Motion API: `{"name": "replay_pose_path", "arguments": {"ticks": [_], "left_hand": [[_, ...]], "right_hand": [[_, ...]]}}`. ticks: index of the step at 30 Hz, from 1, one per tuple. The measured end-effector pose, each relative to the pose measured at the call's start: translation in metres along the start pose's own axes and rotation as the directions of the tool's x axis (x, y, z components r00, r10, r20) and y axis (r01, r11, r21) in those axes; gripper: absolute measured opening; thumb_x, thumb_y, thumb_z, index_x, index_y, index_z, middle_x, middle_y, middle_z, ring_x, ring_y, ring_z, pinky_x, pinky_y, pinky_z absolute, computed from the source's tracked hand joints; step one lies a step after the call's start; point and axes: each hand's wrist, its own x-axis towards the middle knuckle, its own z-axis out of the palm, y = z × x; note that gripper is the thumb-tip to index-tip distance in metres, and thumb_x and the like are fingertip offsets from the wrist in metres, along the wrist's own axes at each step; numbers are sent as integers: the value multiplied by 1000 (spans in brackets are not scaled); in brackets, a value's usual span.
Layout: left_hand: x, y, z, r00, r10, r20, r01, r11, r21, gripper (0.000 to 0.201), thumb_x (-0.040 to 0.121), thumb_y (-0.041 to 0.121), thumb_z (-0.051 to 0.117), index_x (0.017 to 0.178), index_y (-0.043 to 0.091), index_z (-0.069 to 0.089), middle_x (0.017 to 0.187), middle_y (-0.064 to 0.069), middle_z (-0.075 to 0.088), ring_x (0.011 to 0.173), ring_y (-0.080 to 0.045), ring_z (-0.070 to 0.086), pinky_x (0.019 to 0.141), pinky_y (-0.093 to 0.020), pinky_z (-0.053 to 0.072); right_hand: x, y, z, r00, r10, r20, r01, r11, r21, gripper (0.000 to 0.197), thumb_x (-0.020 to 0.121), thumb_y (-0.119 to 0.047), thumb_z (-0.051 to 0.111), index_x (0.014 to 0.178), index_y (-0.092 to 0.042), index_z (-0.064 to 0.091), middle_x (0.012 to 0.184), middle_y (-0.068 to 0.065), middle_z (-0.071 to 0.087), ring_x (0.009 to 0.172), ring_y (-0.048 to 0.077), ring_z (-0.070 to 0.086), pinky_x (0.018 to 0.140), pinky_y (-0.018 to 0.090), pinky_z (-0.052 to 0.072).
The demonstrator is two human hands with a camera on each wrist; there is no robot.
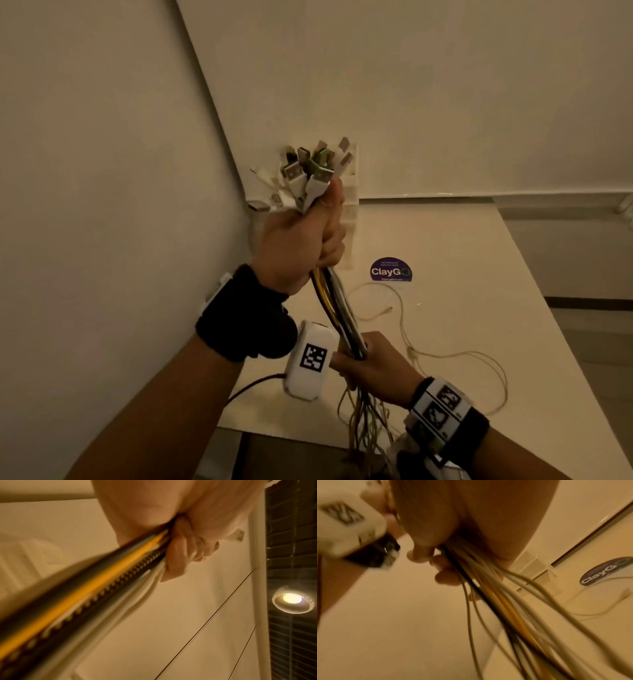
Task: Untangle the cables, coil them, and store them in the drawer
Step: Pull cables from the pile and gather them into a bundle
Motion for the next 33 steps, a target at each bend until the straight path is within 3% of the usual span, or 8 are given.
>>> {"name": "replay_pose_path", "arguments": {"ticks": [7,12,16,21,27,30,32,33], "left_hand": [[12,25,-16,987,108,-123,-111,994,-20,32,91,43,46,71,19,41,47,8,24,34,-5,17,36,-16,16],[3,30,0,990,137,-24,-138,990,-15,31,90,41,45,70,17,39,46,7,23,32,-4,19,35,-15,17],[-4,30,10,988,155,-4,-156,988,-22,33,90,39,44,68,17,34,47,4,18,32,-5,19,36,-16,17],[-2,15,14,991,131,-2,-131,991,-27,36,90,40,43,66,16,31,48,2,15,32,-5,18,36,-16,15],[3,-6,7,995,86,-48,-89,994,-67,58,71,56,74,57,19,32,46,4,18,31,-3,21,35,-13,19],[0,-14,9,998,54,-27,-55,997,-57,54,62,53,82,51,21,40,43,6,19,30,-3,21,35,-15,18],[1,-20,11,999,29,-26,-31,997,-78,56,64,43,84,55,19,34,42,7,21,30,-4,20,35,-15,16],[3,-23,12,999,20,-42,-24,996,-86,57,67,35,83,58,19,29,43,7,20,30,-4,20,35,-16,15]], "right_hand": [[-12,61,13,966,259,28,-260,961,97,36,77,-40,67,54,-20,50,49,1,54,51,20,57,74,48,55],[-22,91,10,931,343,122,-346,938,0,45,75,-52,65,44,-21,53,54,-2,59,60,14,61,69,27,53],[-26,118,9,882,467,68,-463,884,-70,53,64,-67,65,49,-21,44,53,0,48,58,13,52,66,26,43],[-33,143,12,813,582,-8,-580,810,-81,56,76,-59,68,50,-20,37,50,-3,39,49,10,43,58,25,33],[-43,140,4,809,586,-45,-585,796,-155,48,82,-55,65,52,-25,44,53,-6,44,51,2,45,49,16,30],[-46,136,-4,829,555,71,-536,824,-183,36,77,-54,69,52,-32,54,59,-11,54,62,-1,53,62,15,40],[-50,136,-14,838,526,149,-492,844,-211,13,77,-54,68,80,-43,63,86,-17,64,88,0,60,87,20,47],[-54,138,-22,839,516,174,-470,848,-247,28,79,-54,66,104,-43,61,108,-15,63,105,2,58,99,24,44]]}}
